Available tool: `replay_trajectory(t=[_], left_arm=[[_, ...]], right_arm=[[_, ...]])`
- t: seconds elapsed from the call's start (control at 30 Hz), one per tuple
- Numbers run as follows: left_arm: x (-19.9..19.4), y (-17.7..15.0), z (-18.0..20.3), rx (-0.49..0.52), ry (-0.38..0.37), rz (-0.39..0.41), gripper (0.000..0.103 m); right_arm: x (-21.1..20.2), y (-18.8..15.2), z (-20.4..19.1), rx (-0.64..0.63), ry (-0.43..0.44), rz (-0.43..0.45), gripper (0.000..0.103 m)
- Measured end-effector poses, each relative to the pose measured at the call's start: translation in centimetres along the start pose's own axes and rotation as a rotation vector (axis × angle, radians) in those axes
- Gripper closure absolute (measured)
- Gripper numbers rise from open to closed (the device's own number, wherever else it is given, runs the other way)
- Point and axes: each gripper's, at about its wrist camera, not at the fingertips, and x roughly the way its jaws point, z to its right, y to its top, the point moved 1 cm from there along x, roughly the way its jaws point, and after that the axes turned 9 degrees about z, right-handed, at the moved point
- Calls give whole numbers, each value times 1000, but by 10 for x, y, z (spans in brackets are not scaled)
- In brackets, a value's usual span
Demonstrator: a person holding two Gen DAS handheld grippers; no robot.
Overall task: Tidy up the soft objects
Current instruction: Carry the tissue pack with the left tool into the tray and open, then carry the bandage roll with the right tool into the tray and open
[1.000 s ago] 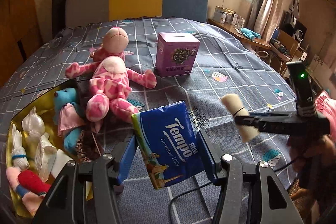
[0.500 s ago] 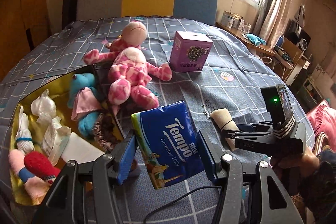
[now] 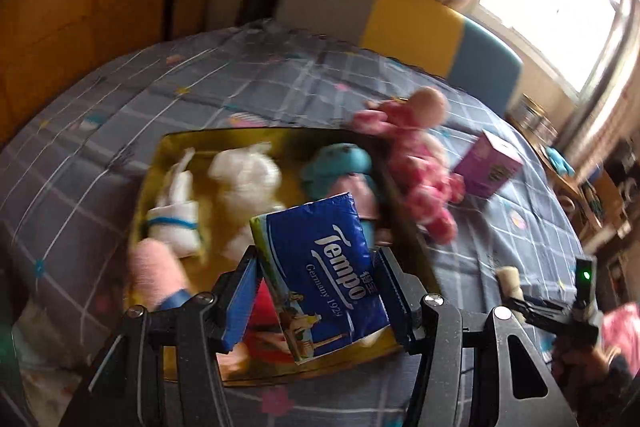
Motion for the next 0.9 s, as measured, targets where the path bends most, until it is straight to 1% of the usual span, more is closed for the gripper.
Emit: replay_trajectory(t=[0.07,0.17,0.37,0.47,0.57,0.63,0.9], left_arm=[[4,2,-22,-50,24,-13,46],[14,4,-44,-88,43,-29,46],[47,6,-48,-41,101,-62,45],[67,4,-44,-14,106,-95,44],[77,0,-42,4,122,-107,38],[77,-1,-42,4,131,-95,26],[52,-3,-38,23,166,-34,25]], right_arm=[[0,0,-1,-2,-2,1,64],[0,0,0,0,-1,0,64],[0,0,0,0,-1,1,64],[0,0,0,-3,-3,2,64],[-1,0,0,-6,-8,5,64],[-1,-1,-1,-9,-15,8,64],[-4,-1,-4,-21,-39,16,64]])
